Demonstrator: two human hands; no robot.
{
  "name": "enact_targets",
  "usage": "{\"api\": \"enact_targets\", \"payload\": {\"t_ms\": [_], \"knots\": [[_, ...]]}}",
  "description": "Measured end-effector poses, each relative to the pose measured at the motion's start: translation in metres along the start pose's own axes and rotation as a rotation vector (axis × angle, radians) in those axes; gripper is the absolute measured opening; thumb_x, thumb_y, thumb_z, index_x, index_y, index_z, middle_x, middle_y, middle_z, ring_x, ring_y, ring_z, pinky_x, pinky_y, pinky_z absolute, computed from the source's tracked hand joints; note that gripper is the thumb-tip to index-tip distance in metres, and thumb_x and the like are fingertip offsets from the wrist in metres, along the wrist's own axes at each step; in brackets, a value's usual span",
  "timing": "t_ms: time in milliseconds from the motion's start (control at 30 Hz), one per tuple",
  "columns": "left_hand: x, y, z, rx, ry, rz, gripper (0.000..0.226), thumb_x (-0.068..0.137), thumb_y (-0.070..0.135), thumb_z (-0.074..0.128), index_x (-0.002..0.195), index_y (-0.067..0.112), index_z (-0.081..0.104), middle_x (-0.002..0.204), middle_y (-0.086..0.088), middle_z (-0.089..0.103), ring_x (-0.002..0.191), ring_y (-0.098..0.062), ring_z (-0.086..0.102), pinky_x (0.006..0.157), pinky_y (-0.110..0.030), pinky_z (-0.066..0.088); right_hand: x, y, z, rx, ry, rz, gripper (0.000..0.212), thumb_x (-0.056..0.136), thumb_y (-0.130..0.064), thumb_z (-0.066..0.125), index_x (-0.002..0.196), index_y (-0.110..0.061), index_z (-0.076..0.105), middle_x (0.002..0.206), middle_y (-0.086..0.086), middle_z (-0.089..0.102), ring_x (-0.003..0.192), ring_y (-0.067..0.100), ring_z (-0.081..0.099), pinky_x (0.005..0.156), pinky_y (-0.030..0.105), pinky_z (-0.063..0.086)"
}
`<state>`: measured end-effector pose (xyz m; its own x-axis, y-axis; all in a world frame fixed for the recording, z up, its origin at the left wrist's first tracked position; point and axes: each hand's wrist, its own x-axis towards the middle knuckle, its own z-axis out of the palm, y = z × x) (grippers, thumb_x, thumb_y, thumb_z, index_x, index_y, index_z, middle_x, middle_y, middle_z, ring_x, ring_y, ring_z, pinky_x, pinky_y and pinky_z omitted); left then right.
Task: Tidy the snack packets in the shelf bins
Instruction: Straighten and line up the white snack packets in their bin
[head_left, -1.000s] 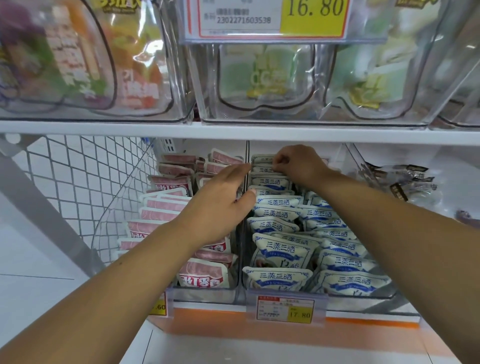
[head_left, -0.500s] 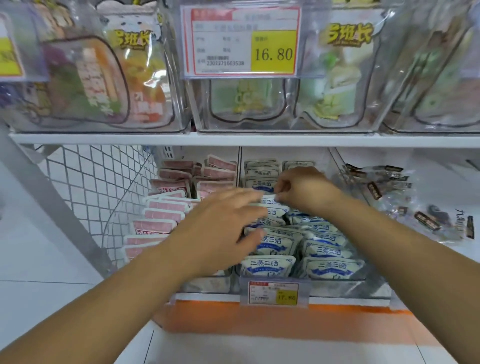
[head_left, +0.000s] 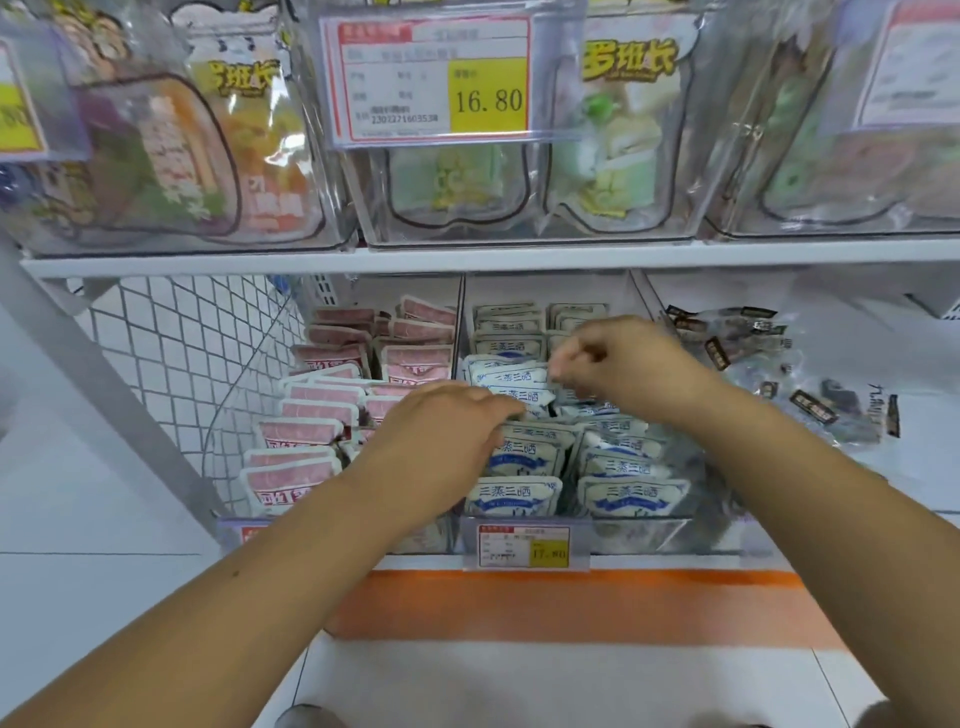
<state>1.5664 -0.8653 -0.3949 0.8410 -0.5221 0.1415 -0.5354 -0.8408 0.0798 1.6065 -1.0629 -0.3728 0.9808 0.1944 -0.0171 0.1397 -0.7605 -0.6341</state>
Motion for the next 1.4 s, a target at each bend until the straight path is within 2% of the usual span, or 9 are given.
{"api": "enact_targets", "payload": {"t_ms": [100,400,533,767,900,1000,1100,1267,1400], "knots": [[0.005,-0.003,0.004,0.014,0.005,-0.007,0.031,0.098,0.033,0.049,0.126,0.032,0.059,0.117,0.008,0.065,0.113,-0.016,0.052,0.100,-0.028,0.031,-0.020,0.004,0.012,-0.015,-0.170,0.046,0.010,0.084,-0.030,0.071,0.092,-0.026,0.073,0.085,-0.012,0.069,0.081,0.007,0.065,0.072,0.022,0.053],[-0.011,0.003,0.004,-0.008,0.170,-0.011,0.027,0.083,0.027,0.071,0.111,0.025,0.069,0.105,0.005,0.065,0.103,-0.019,0.055,0.087,-0.033,0.045,-0.027,0.003,0.046,-0.083,0.047,-0.165,0.012,0.087,-0.025,0.067,0.084,-0.016,0.074,0.083,-0.006,0.067,0.074,0.006,0.057,0.069,0.022,0.043],[-0.018,0.002,0.009,-0.011,0.208,0.054,0.011,0.080,0.022,0.069,0.086,0.018,0.077,0.085,0.004,0.071,0.079,-0.020,0.065,0.074,-0.033,0.055,-0.026,0.008,0.026,0.124,-0.028,-0.061,0.010,0.087,-0.027,0.067,0.090,-0.023,0.076,0.078,-0.021,0.065,0.066,-0.011,0.058,0.056,0.003,0.039],[-0.034,0.021,0.003,-0.086,0.065,0.039,0.051,0.097,0.051,0.034,0.137,0.024,0.050,0.144,0.009,0.045,0.133,-0.011,0.041,0.107,-0.022,0.026,-0.018,0.012,0.023,0.068,-0.073,-0.012,0.010,0.087,-0.024,0.068,0.092,-0.027,0.075,0.077,-0.015,0.067,0.071,0.002,0.063,0.060,0.013,0.048],[-0.035,0.014,0.017,0.023,0.074,0.148,0.027,0.084,0.025,0.064,0.109,0.019,0.072,0.123,-0.002,0.065,0.108,-0.020,0.064,0.092,-0.032,0.049,-0.017,0.010,0.019,0.102,-0.097,0.008,0.009,0.087,-0.026,0.068,0.090,-0.028,0.076,0.067,-0.015,0.068,0.063,0.000,0.064,0.053,0.008,0.047],[-0.034,0.009,0.021,-0.009,0.090,0.154,0.025,0.080,0.024,0.061,0.100,0.020,0.074,0.116,-0.001,0.069,0.100,-0.021,0.068,0.078,-0.034,0.058,-0.018,0.007,0.021,0.121,-0.116,0.031,0.009,0.088,-0.026,0.067,0.091,-0.025,0.076,0.074,-0.008,0.072,0.070,0.008,0.068,0.054,0.007,0.048],[-0.032,0.009,0.024,0.002,0.113,0.151,0.030,0.086,0.029,0.049,0.099,0.021,0.074,0.116,0.000,0.069,0.099,-0.020,0.068,0.074,-0.035,0.059,-0.018,0.004,0.024,0.228,-0.127,0.084,0.014,0.089,-0.027,0.065,0.091,-0.019,0.076,0.075,0.000,0.073,0.066,0.008,0.067,0.061,0.015,0.053],[-0.027,0.006,0.029,0.015,0.119,0.156,0.034,0.087,0.030,0.042,0.096,0.021,0.073,0.118,0.001,0.068,0.102,-0.020,0.067,0.075,-0.039,0.059,-0.014,0.002,0.028,0.155,-0.097,0.082,0.010,0.086,-0.023,0.070,0.084,-0.017,0.077,0.061,0.000,0.067,0.041,-0.002,0.052,0.039,0.010,0.037],[-0.031,0.008,0.025,-0.015,0.182,0.133,0.034,0.086,0.032,0.044,0.094,0.022,0.075,0.115,0.004,0.069,0.100,-0.017,0.068,0.080,-0.032,0.055,-0.014,0.002,0.037,0.142,0.002,0.038,0.024,0.091,-0.013,0.061,0.085,0.010,0.066,0.061,0.014,0.062,0.037,-0.004,0.049,0.041,0.008,0.036]]}}
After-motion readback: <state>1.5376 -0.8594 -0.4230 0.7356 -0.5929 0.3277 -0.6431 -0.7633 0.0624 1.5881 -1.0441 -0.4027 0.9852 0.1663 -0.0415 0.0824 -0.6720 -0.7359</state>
